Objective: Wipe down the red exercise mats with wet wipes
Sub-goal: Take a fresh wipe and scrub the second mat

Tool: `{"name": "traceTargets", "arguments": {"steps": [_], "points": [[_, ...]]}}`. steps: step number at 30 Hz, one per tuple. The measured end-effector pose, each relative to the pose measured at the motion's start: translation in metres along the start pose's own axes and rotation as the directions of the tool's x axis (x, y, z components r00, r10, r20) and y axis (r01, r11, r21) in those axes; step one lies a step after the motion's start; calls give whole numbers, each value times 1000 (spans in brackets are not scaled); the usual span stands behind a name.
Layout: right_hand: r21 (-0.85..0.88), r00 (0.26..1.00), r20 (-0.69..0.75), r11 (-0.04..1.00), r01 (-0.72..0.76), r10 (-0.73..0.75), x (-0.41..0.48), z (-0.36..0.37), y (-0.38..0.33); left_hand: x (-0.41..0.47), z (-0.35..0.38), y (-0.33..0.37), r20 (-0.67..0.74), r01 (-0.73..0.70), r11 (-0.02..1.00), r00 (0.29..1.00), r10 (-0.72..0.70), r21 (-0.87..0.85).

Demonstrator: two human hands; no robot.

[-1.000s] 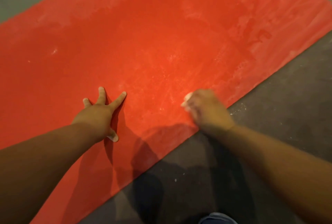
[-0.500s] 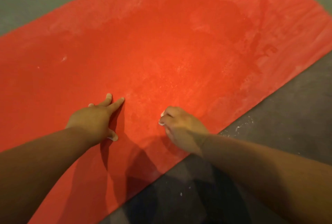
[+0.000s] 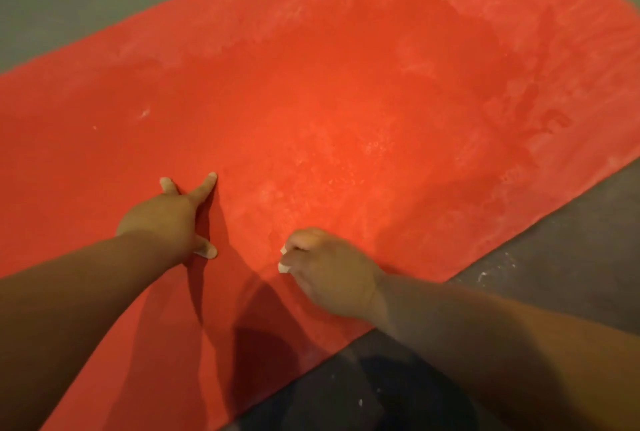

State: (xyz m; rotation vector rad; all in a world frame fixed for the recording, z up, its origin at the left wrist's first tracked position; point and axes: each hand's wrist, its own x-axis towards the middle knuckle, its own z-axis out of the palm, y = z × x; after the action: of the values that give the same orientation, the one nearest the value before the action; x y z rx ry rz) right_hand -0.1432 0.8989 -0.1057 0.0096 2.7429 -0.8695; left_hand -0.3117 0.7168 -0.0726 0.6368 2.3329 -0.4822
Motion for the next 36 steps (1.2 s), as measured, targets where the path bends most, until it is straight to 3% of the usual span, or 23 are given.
{"name": "traceTargets", "arguments": {"steps": [2,4,5,7,8,9,10,13,15,17,18,20,23,24,25,27,29,31,33,34,36], "points": [[18,996,53,998,65,-66,4,-15,9,2,0,0,-3,-4,1000,1000,4,-17],[0,983,-179,999,52,-51,13,-41,42,2,-1,-1,-5,-8,1000,1000,8,-13],[-26,948,-310,996,-91,78,17,-61,62,3,-1,-1,-3,-5,1000,1000,5,-8],[42,786,-481,906,-422,388,26,-88,99,2,-1,-1,1,3,1000,1000,-3,-4],[94,715,-508,856,-508,480,33,-94,106,2,-1,-1,3,6,1000,1000,-6,-8],[73,705,-508,841,-536,494,38,-89,101,2,-1,-1,1,7,1000,1000,-7,-14],[24,752,-477,862,-505,454,43,-79,85,2,-2,-1,1,8,1000,1000,-8,-16],[-44,960,-248,988,-147,131,38,-24,15,2,-2,-1,-2,9,1000,1000,-9,-5],[-21,994,-74,997,80,-81,24,2,-22,1,-2,-1,3,16,1000,1000,-16,-6],[-37,963,45,963,267,-266,25,-2,-17,2,-2,-1,3,16,1000,1000,-16,-9],[-41,964,21,963,266,-266,33,-13,-1,2,-1,-1,1,14,1000,1000,-14,-8],[-60,974,-193,992,113,-122,50,-38,35,2,-1,-3,0,14,1000,1000,-14,-14],[5,816,-496,940,-341,298,68,-76,83,3,0,-4,-8,17,1000,1000,-18,-26],[21,777,-512,909,-417,368,74,-78,84,4,-1,-4,-9,17,999,1000,-17,-36],[-22,787,-496,901,-433,366,76,-73,76,4,-1,-4,-8,15,999,1000,-15,-51],[-84,887,-407,959,-271,215,73,-50,42,5,1,-6,-5,2,997,1000,-2,-77],[-75,978,-207,997,-19,3,56,-13,-1,5,3,-11,-1,-16,994,1000,16,-109],[-33,979,4,979,202,-202,34,13,-36,4,5,-17,5,-41,993,999,42,-108],[-43,921,52,920,389,-387,34,11,-30,3,8,-23,21,-54,995,998,55,-82],[-59,925,11,924,379,-379,43,1,-17,3,9,-25,25,-52,996,998,54,-76],[-106,962,-179,976,189,-206,70,-26,14,4,8,-25,28,-45,996,999,47,-82]]}}
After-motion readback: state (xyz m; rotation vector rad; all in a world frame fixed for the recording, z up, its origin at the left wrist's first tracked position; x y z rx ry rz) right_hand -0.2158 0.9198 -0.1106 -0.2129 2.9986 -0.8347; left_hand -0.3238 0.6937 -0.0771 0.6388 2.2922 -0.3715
